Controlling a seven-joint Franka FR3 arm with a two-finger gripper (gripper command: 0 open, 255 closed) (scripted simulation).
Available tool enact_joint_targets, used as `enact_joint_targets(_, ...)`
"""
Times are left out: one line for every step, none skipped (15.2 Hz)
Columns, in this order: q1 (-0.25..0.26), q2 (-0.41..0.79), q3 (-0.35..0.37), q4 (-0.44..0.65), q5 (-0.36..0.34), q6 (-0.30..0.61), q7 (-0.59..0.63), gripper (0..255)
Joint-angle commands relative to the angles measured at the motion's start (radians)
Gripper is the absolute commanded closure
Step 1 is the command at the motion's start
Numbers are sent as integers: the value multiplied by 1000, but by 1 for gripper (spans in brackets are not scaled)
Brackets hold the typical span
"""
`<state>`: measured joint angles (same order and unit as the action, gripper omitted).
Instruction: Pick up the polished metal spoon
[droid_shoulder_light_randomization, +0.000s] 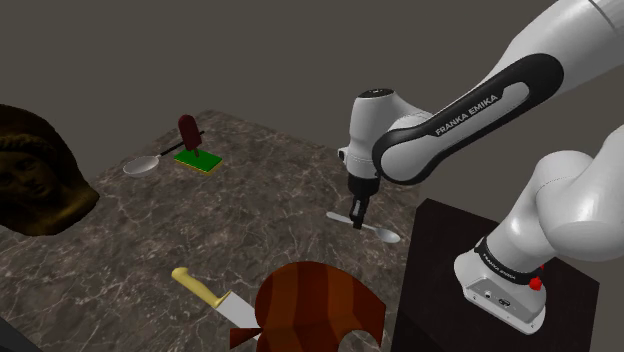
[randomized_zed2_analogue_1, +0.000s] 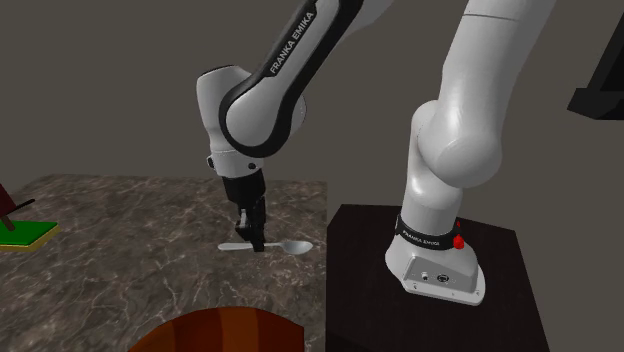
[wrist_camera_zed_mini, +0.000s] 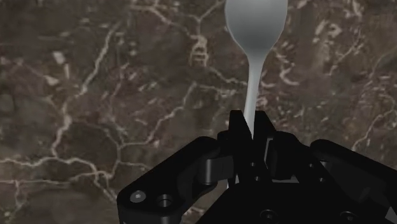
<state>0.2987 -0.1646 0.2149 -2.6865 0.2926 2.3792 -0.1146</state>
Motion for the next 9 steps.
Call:
enact_joint_targets(1, 4, 2, 2, 0, 1, 2, 255)
enact_joint_targets(1, -11, 1, 5, -1, -16, 4, 255)
enact_joint_targets(1, -24, 0, 8, -3, -33, 6, 255)
enact_joint_targets(0, -38, -1, 11, -4, -50, 9, 255)
enact_joint_targets(0, -51, -2, 15, -6, -67, 11, 255)
enact_joint_targets(0, -63, -3, 19, -7, -83, 13, 255)
enact_joint_targets(-1, -76, -4, 24, -9, -100, 15, 255)
enact_joint_targets(-1, -88, -5, 28, -10, -117, 18, 255)
enact_joint_targets(-2, -100, -6, 33, -12, -133, 20, 255)
